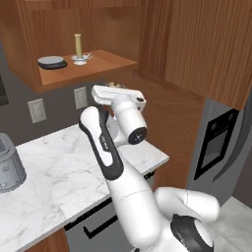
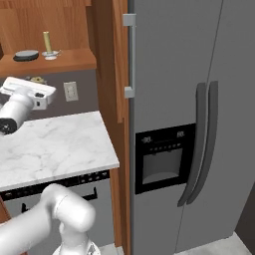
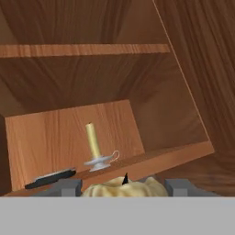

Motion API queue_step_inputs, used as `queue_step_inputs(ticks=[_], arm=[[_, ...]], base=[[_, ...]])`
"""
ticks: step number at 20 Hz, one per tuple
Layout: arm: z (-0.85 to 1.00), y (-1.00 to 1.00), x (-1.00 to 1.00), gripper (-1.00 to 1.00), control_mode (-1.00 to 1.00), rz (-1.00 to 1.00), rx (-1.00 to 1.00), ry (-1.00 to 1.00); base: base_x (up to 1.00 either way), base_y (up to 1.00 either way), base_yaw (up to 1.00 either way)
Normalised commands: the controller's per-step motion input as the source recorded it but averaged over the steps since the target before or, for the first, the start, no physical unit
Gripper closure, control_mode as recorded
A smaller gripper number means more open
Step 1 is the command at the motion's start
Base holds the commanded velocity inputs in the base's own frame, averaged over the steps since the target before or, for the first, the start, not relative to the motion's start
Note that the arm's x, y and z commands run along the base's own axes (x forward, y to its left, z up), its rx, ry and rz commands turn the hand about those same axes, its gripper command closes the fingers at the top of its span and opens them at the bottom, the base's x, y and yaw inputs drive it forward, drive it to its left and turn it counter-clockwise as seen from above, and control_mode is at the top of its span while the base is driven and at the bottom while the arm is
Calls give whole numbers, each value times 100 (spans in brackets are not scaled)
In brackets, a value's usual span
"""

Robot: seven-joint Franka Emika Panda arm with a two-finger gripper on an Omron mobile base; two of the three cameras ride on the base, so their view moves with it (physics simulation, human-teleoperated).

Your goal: Pick the candle and candle from the dining table and place them in the open cabinet. Close the cabinet after placing the objects.

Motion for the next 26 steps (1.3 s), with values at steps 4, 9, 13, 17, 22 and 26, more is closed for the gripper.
queue_step_inputs(ticks=[4,9,13,17,22,26], arm=[[61,-11,3,100,-100,-12,0,15],[65,-3,8,100,-100,-4,0,11],[80,-3,-14,100,-100,0,1,14],[68,0,-18,100,-100,0,0,14],[0,0,4,100,-100,0,0,1],[0,0,1,100,-100,0,0,0]], base=[[0,0,0],[0,0,0],[0,0,0],[0,0,0],[0,0,0],[0,0,0]])
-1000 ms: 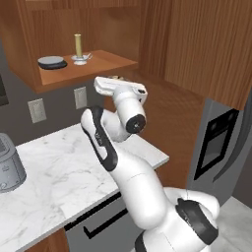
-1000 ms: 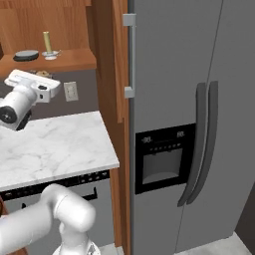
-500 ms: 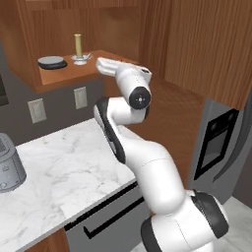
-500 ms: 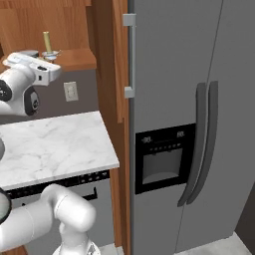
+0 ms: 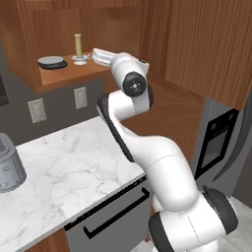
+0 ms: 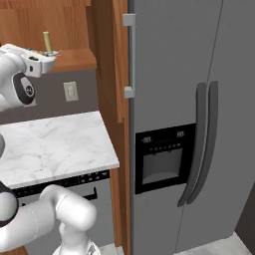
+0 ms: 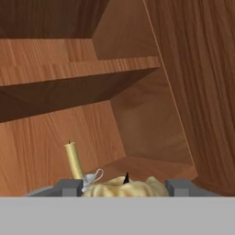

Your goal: Pick the candle and candle from the dining table and place them in the open cabinet. Close the cabinet after placing the objects.

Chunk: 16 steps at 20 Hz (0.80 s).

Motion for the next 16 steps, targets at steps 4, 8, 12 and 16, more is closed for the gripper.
queue_step_inputs(ticks=[4,8,12,16], arm=[[0,0,22,100,-100,0,0,0],[0,0,35,100,-100,0,0,0],[0,-1,34,100,-100,0,0,0],[0,0,27,100,-100,0,0,0]], base=[[0,0,0],[0,0,0],[0,0,0],[0,0,0]])
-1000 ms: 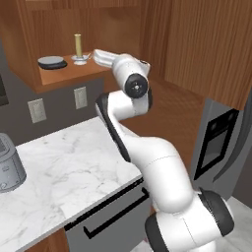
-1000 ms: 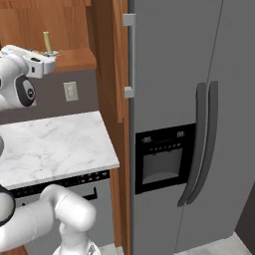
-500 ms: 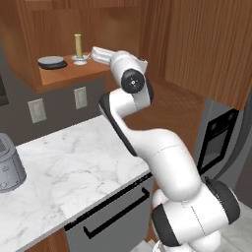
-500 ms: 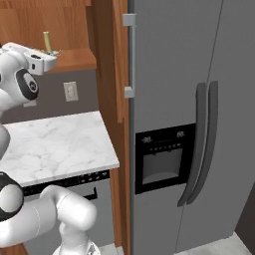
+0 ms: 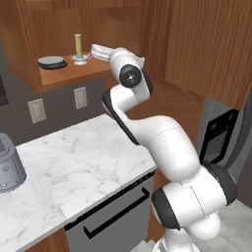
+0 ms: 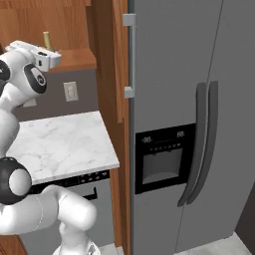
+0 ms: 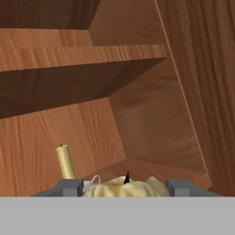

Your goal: Pick the candle and candle from the dining table and place them in the open cabinet. Close the cabinet after placing the objects.

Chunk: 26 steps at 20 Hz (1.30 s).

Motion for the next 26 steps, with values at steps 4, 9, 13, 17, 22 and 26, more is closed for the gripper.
queue_step_inputs(ticks=[4,9,13,17,22,26], arm=[[0,0,17,100,-100,1,0,6],[0,0,10,100,-100,5,0,12],[0,0,4,100,-100,7,-1,15],[0,0,3,100,-100,6,-2,13],[0,0,0,100,-100,0,0,0],[0,0,0,100,-100,0,-1,-1]], base=[[0,0,0],[0,0,0],[0,0,0],[0,0,0],[0,0,0],[0,0,0]])
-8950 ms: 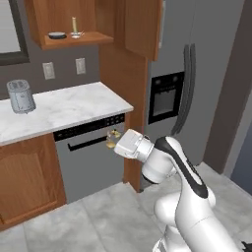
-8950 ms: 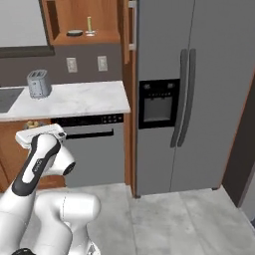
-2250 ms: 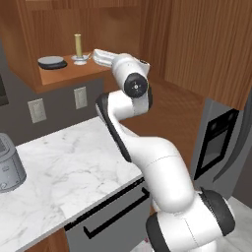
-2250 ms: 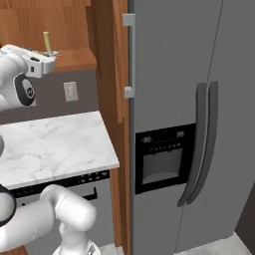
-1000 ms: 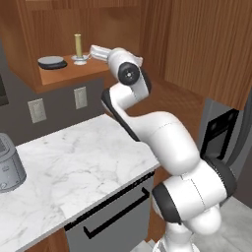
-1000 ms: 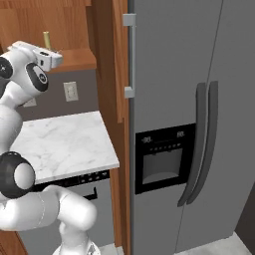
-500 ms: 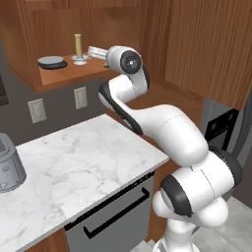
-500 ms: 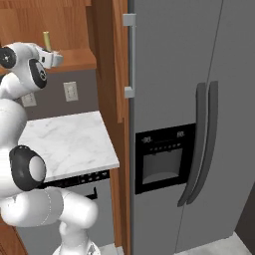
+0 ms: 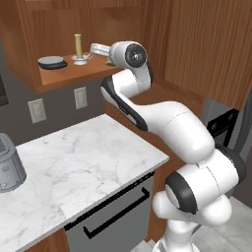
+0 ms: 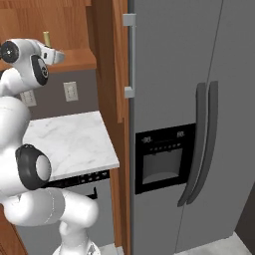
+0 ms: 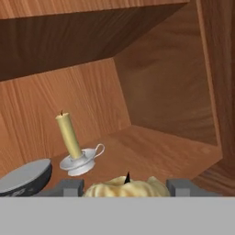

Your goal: Pick the candle and candle from the dining table and place them in the open cabinet. Close the cabinet after placing the objects.

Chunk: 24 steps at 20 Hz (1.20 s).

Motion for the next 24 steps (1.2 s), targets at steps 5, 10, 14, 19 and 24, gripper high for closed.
queue_step_inputs(ticks=[5,10,14,19,24], arm=[[-6,0,0,100,-100,3,-9,-13],[-1,0,0,100,-100,4,-5,-18],[0,0,0,100,-100,2,0,-12],[0,0,0,100,-100,0,0,0],[2,0,4,100,-100,0,0,0]], base=[[0,0,0],[0,0,0],[0,0,0],[0,0,0],[0,0,0]])
